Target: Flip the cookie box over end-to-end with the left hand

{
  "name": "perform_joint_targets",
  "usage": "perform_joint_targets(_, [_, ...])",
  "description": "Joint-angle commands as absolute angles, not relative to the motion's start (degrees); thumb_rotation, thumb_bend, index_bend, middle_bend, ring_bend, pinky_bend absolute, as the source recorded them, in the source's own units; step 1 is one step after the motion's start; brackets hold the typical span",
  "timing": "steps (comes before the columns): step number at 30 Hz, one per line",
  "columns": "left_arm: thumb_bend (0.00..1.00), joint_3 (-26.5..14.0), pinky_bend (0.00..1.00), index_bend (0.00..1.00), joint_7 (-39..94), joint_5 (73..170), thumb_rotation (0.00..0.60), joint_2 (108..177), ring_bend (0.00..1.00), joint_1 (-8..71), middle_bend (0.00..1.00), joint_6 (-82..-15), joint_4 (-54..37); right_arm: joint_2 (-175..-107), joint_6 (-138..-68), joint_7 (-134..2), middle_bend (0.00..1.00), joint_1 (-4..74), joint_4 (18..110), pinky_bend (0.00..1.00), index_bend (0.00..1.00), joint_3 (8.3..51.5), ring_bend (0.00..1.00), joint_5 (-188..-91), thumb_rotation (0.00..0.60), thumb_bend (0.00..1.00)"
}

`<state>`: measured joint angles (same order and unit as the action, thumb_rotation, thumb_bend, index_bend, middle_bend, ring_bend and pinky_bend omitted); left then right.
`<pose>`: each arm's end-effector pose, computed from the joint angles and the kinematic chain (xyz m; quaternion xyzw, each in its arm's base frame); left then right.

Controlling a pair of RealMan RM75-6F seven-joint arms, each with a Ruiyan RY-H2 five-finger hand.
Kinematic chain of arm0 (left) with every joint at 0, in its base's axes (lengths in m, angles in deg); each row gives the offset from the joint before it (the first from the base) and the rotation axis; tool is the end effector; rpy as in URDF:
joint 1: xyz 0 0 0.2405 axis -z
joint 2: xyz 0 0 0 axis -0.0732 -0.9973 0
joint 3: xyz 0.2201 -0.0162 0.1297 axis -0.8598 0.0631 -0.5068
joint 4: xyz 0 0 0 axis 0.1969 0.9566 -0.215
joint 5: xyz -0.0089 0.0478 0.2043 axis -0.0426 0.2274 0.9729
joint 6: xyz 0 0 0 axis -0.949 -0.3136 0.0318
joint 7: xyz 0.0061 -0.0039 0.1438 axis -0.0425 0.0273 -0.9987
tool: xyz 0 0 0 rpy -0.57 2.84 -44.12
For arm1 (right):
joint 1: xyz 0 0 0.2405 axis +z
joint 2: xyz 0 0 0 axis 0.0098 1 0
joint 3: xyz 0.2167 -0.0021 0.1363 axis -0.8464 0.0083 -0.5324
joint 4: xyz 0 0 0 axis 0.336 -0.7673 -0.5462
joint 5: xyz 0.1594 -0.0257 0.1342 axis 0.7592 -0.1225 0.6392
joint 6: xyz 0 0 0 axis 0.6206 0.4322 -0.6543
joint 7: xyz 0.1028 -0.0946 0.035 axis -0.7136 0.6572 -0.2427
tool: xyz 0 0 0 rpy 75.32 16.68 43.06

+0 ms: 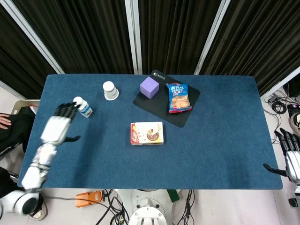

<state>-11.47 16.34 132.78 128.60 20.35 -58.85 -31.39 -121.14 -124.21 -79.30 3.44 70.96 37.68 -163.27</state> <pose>-0.2533 0.2751 0.1107 -0.6534 -0.3752 -0.3727 0.5417 -0.3529 -0.1706 0.1852 0.5761 -0.4080 0.3956 0.5875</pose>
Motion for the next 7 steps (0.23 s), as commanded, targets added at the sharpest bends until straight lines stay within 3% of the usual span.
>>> perform_joint_targets(1, [0.05,-16.1,0.0,0.04,21.1,132.9,0.6,124.7,0.0,11.3,0.0,-67.3,-33.2,-121.8,-124.8,-80.3,0.0,3.0,70.2,0.0,0.0,37.6,0.0,-163.3,0.6,0.0])
perform_joint_targets(7, [0.05,-18.2,0.0,0.04,28.0,137.0,0.6,126.8,0.0,2.9,0.0,-76.5,-29.7,-122.5,-125.4,-80.4,0.0,2.9,70.6,0.0,0.0,38.0,0.0,-164.4,0.6,0.0])
